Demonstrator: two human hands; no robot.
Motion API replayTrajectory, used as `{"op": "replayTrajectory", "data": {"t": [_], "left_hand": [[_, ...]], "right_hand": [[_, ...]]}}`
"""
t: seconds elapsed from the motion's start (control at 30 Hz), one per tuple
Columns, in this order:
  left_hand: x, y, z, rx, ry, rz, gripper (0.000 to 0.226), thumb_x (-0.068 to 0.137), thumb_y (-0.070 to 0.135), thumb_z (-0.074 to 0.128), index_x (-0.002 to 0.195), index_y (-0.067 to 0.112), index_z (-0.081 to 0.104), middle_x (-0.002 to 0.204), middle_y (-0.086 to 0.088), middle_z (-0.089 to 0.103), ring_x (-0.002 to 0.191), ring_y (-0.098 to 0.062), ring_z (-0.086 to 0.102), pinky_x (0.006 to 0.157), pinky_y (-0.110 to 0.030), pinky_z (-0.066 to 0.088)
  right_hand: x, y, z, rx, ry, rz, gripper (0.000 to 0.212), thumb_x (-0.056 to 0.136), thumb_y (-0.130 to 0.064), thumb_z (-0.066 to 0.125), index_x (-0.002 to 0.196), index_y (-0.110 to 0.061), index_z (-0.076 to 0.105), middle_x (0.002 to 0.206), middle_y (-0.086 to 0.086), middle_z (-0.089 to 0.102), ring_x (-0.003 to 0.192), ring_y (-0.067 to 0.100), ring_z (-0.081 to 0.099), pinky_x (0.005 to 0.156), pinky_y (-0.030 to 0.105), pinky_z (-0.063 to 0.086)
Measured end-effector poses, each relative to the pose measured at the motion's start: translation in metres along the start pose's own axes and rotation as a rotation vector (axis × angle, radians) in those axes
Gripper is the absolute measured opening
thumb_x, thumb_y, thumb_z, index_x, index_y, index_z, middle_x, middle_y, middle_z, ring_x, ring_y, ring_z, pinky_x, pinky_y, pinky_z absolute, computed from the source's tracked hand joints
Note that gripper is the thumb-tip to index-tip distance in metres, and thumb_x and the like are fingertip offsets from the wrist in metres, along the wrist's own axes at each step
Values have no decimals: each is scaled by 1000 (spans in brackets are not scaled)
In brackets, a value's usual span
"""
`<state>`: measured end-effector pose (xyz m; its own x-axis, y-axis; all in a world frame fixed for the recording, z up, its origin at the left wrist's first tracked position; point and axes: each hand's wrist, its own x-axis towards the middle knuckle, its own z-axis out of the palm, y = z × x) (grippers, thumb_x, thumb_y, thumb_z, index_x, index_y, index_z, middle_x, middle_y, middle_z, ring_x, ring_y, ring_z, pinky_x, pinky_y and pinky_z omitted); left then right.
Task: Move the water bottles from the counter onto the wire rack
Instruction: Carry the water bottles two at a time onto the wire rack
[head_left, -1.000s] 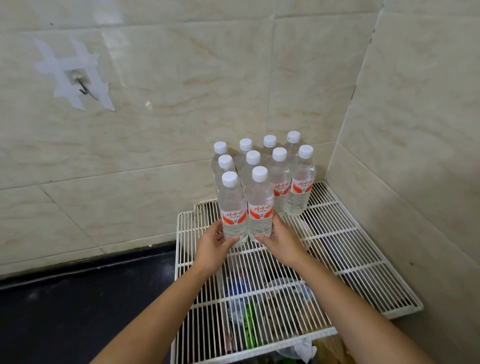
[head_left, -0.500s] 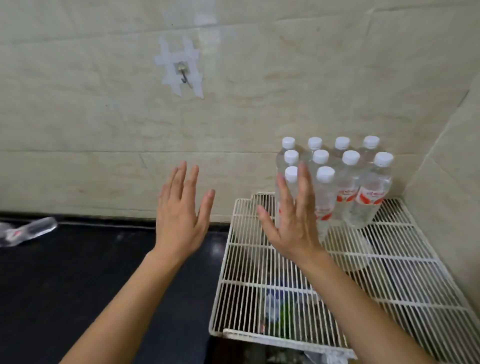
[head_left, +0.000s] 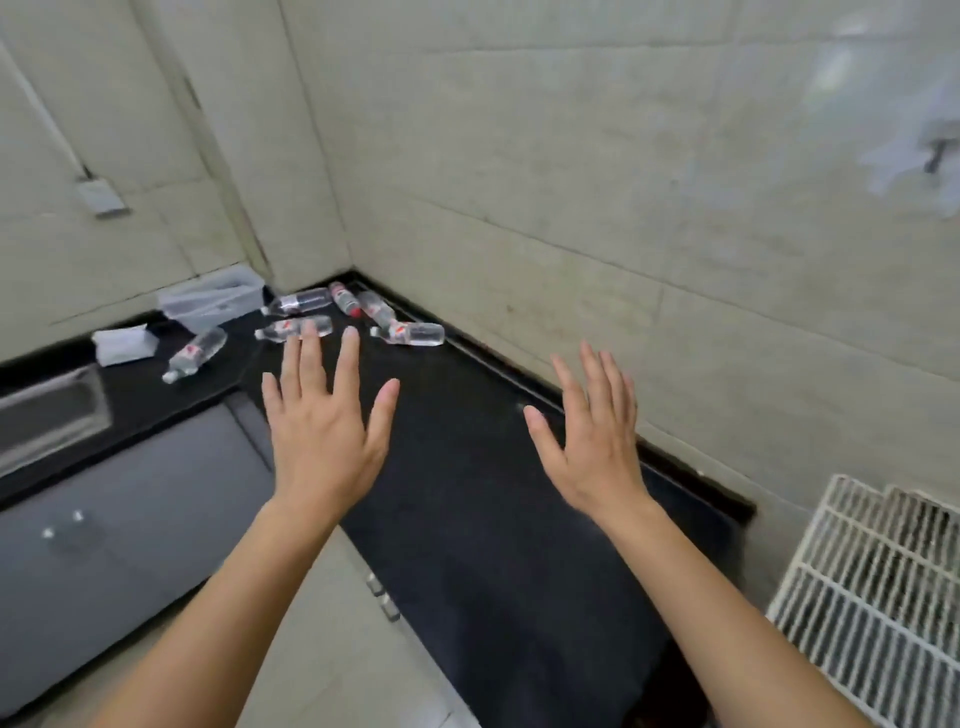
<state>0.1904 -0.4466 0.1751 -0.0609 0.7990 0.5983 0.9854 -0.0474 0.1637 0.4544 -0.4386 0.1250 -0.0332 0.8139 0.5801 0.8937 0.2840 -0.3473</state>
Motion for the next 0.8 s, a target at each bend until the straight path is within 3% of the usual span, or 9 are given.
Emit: {"op": "replayTrajectory", "data": {"t": [0.47, 0.8], "left_hand": [[67, -345, 0, 92, -79, -248, 75, 98, 59, 28, 156, 11, 31, 164, -22, 20, 152, -39, 18, 118, -63, 22], [156, -462, 88, 86, -182, -302, 73, 100, 58, 30, 157, 12, 28, 165, -21, 19, 153, -37, 17, 118, -63, 23]], "right_hand": [[134, -278, 245, 71, -170, -200, 57, 101, -46, 49, 149, -16, 43, 163, 15, 27, 155, 29, 11, 126, 50, 8], [222, -333, 385, 101, -264, -192, 55, 101, -44, 51, 147, -15, 46, 160, 17, 32, 155, 31, 14, 125, 51, 12]]}}
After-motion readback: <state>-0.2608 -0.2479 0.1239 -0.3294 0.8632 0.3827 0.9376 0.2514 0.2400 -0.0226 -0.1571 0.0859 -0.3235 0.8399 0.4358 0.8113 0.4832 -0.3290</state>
